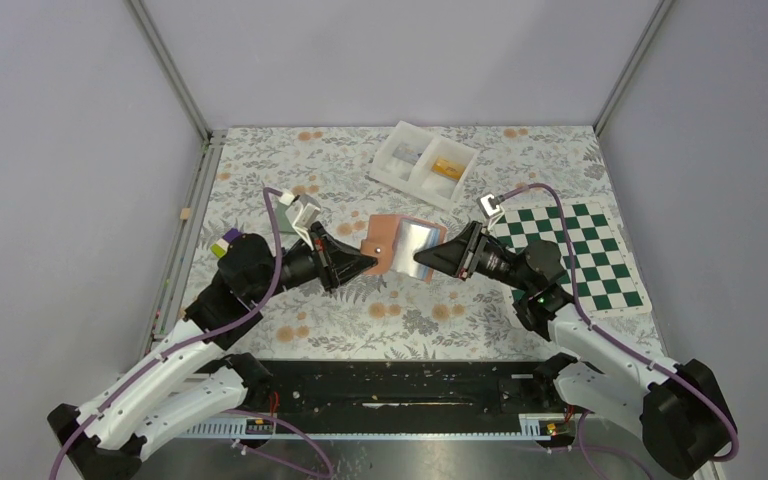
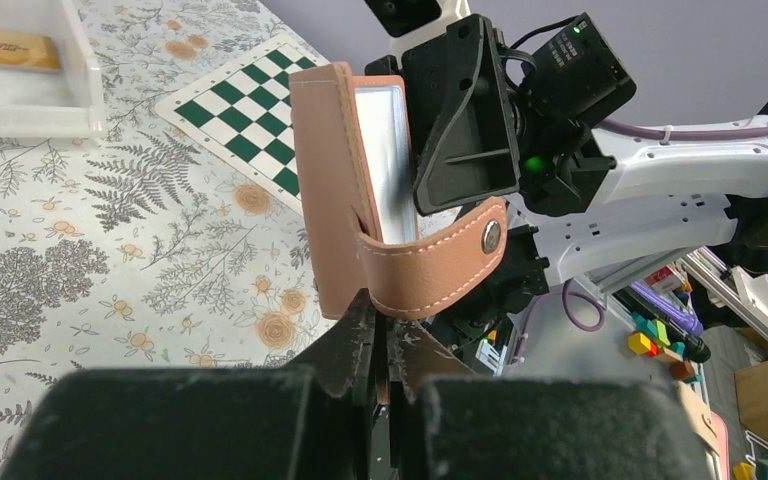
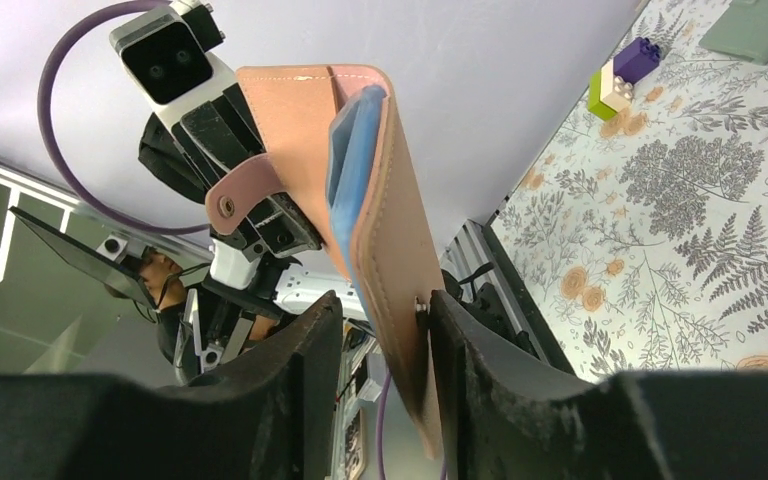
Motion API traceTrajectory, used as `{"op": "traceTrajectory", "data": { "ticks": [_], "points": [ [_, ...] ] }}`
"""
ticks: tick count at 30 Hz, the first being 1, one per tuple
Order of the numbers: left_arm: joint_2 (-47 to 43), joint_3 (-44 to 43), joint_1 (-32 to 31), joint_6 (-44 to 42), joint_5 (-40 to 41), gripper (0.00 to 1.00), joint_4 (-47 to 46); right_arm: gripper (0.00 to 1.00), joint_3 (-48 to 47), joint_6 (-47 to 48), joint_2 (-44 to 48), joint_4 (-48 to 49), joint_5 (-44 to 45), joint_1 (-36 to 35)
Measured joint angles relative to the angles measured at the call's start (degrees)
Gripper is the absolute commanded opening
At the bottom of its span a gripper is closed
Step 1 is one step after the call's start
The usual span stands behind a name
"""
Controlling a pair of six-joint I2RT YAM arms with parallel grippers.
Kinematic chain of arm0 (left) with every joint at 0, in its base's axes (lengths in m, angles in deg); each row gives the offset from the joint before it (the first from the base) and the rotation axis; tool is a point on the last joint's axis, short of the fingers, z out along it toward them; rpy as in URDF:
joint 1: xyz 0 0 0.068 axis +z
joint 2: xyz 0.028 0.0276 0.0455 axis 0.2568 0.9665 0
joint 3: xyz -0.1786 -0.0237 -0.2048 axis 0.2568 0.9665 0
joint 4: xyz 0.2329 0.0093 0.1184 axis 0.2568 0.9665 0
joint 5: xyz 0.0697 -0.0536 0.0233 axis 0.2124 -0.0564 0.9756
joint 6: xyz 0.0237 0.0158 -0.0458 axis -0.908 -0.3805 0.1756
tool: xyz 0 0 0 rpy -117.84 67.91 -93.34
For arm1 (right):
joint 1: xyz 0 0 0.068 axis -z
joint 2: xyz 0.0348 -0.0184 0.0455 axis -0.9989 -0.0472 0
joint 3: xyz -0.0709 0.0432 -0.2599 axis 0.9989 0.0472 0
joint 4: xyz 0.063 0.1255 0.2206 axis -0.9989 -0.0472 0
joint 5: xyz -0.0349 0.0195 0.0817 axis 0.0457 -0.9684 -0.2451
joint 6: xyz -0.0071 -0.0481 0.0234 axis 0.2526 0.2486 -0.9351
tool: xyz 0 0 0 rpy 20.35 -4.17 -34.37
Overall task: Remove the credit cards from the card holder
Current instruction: Open the card holder at the center of the board.
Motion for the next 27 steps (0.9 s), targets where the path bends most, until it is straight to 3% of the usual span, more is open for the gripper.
{"op": "traceTrajectory", "data": {
  "ticks": [15,23,27],
  "points": [
    [-0.17,1.40,0.00,-0.04,0.09,0.00,-0.66,0.35,0.04,-0.11,1.70,0.92,0.72,0.00],
    [-0.44,1.53,0.00,-0.09,0.07,0.00,-1.99,0.01,0.17,0.15,1.70,0.85,1.70,0.22],
    [-0.87,1.75,0.00,-0.22,0.07,0.00,-2.89,0.00,0.20,0.22,1.60,1.05,2.16,0.31]
  ]
}}
